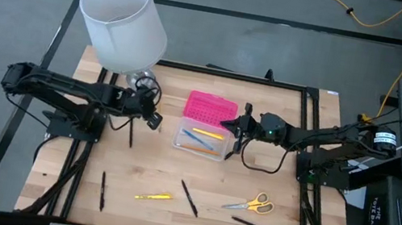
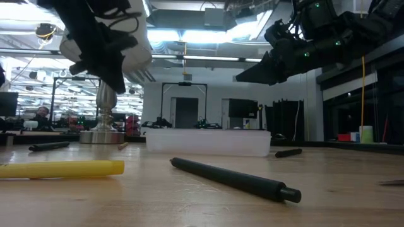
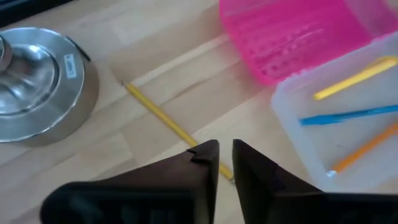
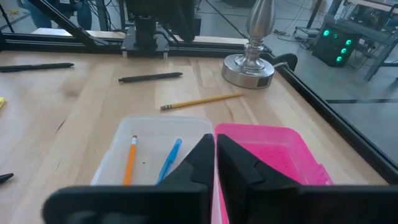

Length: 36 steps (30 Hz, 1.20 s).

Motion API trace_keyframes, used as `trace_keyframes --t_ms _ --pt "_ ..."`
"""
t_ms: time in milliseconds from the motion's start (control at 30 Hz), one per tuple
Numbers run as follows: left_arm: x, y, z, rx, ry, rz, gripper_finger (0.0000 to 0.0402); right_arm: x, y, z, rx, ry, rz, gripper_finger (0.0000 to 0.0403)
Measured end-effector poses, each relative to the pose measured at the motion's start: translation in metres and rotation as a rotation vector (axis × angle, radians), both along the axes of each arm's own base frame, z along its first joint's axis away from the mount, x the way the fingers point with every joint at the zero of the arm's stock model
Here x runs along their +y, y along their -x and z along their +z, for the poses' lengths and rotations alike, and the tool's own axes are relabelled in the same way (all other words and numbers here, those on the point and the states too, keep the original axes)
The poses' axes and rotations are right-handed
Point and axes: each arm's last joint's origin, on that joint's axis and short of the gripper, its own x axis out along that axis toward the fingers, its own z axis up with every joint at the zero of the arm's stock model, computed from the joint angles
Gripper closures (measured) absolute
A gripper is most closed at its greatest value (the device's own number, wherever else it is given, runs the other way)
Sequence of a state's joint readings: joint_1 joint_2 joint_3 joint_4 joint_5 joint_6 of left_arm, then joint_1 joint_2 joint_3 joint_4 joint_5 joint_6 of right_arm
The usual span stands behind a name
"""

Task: Pick & place school supplies into a supply box
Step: Put the yellow pencil into the transparent supply box

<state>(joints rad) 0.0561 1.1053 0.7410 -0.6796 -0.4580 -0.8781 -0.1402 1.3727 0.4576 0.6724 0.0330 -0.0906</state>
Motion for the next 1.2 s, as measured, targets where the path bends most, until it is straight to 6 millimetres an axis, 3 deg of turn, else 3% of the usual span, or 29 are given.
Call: trace_keyframes --t_ms 267,500,767,1200 --pt "0.012 -0.012 -0.022 0.053 0.113 0.129 0.0301 0.000 0.000 0.000 -0.004 -0.008 -0.002 0.0386" --pt "0.039 -0.013 -0.036 0.087 0.176 0.273 0.0267 0.000 0.000 0.000 -0.010 -0.032 -0.008 0.0395" --pt "0.058 -0.025 -0.051 0.047 0.255 0.307 0.0256 0.000 0.000 0.000 -0.003 -0.032 -0.008 0.0377" --pt "0.075 -0.031 -0.072 0.087 0.291 0.329 0.0256 0.000 0.000 -0.001 0.005 -0.031 -0.007 0.0394"
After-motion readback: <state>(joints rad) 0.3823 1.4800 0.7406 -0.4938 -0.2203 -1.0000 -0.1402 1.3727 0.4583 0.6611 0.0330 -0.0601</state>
